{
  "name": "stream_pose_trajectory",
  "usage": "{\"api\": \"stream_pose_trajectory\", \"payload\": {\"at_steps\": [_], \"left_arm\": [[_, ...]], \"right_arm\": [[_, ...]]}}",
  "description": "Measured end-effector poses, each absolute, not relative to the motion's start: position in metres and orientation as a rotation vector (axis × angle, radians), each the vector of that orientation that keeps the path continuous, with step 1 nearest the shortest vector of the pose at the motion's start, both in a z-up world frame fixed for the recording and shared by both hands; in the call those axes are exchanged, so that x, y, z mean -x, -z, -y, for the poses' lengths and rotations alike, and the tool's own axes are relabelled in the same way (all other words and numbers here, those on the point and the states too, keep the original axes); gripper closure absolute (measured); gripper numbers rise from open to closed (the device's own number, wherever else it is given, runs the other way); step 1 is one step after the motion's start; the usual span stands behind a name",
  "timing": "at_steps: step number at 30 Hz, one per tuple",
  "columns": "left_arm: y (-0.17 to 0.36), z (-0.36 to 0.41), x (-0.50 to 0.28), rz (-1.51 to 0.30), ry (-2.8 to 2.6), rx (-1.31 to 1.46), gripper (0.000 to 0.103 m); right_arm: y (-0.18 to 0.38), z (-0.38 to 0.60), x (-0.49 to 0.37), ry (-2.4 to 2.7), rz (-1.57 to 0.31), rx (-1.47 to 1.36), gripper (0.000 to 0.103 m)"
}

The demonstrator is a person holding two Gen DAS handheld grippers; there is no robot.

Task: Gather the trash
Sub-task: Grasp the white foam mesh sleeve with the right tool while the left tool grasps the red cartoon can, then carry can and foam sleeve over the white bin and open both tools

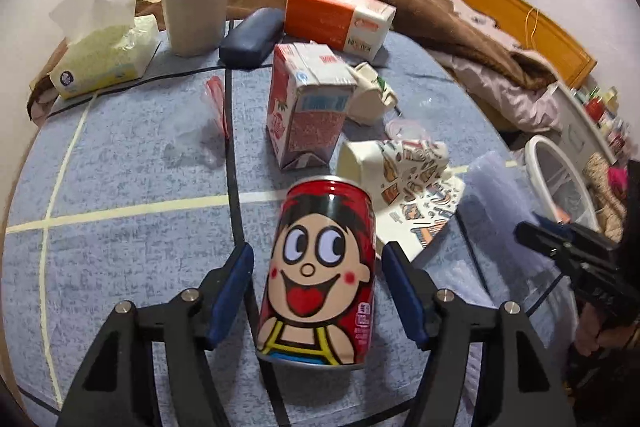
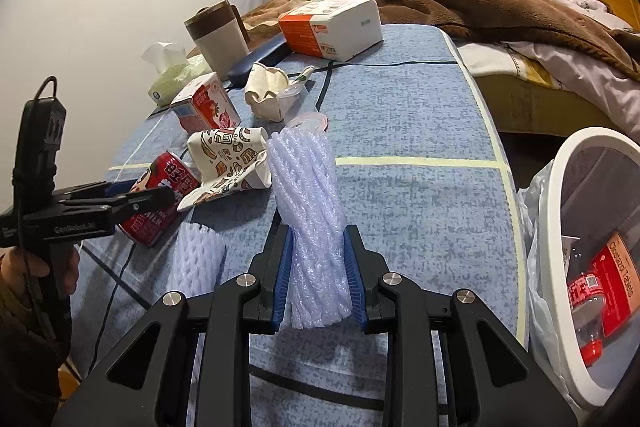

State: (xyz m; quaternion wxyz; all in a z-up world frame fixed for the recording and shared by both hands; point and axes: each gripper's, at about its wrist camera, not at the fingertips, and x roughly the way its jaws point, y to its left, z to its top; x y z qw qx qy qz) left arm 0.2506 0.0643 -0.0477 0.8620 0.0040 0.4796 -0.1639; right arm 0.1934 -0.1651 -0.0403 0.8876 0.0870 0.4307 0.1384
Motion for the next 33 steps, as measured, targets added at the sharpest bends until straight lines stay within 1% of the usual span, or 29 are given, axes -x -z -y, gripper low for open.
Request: {"api": "stream_pose_trajectory", "payload": {"at_steps": [1,2,7,14,26,33], "left_arm": [[0.049,-0.06,-0.249,-1.012,0.34,-0.034,0.045],[0.049,-0.058,-0.247,-1.011,0.337,-0.052,0.047],[0.043,-0.053,-0.239,-0.986,0.317,-0.07,0.047],[0.015,-0.046,-0.223,-0.917,0.312,-0.072,0.048],[-0.031,-0.002,-0.192,-0.792,0.38,-0.087,0.049],[-0.023,0.008,-0.19,-0.79,0.362,-0.089,0.048]], "right_arm": [[0.04,0.166,-0.193,-0.288,-0.894,-0.182,0.076],[0.04,0.166,-0.193,-0.287,-0.893,-0.182,0.076],[0.037,0.172,-0.189,-0.283,-0.881,-0.193,0.076],[0.023,0.183,-0.18,-0.276,-0.833,-0.21,0.076],[-0.009,0.221,-0.15,-0.221,-0.731,-0.234,0.076],[-0.009,0.233,-0.144,-0.208,-0.717,-0.248,0.076]]}}
